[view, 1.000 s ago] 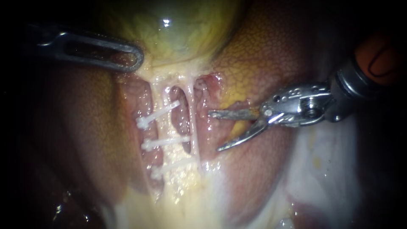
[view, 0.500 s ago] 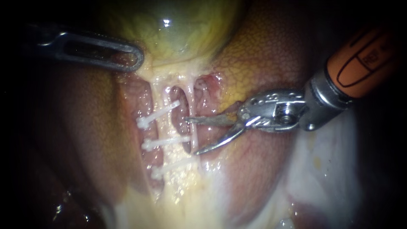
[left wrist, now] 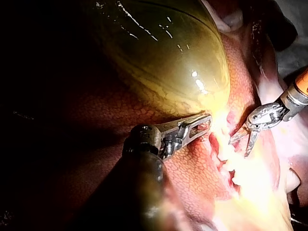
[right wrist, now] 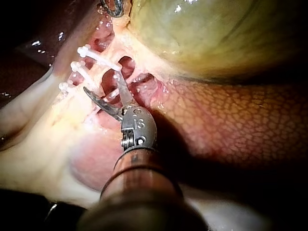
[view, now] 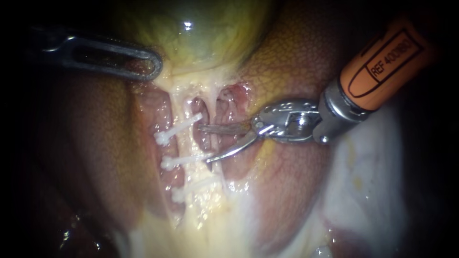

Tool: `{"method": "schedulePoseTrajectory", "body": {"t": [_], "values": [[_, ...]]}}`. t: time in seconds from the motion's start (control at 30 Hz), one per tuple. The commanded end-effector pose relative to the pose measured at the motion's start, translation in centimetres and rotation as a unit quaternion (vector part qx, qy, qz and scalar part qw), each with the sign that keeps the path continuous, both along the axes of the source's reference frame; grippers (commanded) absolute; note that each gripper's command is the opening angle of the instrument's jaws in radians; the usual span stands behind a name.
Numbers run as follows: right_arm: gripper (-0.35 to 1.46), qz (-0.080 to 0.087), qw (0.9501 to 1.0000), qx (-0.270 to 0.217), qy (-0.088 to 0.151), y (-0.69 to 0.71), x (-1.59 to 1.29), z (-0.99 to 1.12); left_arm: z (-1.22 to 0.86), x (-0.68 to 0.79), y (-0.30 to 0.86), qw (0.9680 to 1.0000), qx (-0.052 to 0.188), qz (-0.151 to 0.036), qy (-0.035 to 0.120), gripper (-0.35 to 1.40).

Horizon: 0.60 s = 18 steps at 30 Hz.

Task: Go to the cutting position left tube

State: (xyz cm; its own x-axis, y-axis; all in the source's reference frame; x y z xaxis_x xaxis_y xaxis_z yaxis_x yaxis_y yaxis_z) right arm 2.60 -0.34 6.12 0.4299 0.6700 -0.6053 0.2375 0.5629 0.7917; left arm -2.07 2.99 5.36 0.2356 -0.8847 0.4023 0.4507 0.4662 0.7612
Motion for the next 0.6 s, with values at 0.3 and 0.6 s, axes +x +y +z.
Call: {"method": "schedulePoseTrajectory", "body": {"t": [0.3,0.6], "values": [[1.11,-0.005,0.9971,0.029,0.070,-0.03,0.35,-0.20,0.01,-0.02,0.00,1.0000,0.000,-0.001,0.000,-0.35],[1.09,0.011,0.9941,0.037,0.101,-0.08,0.59,-0.25,0.01,-0.03,0.00,1.0000,0.000,-0.001,0.000,-0.35]]}}
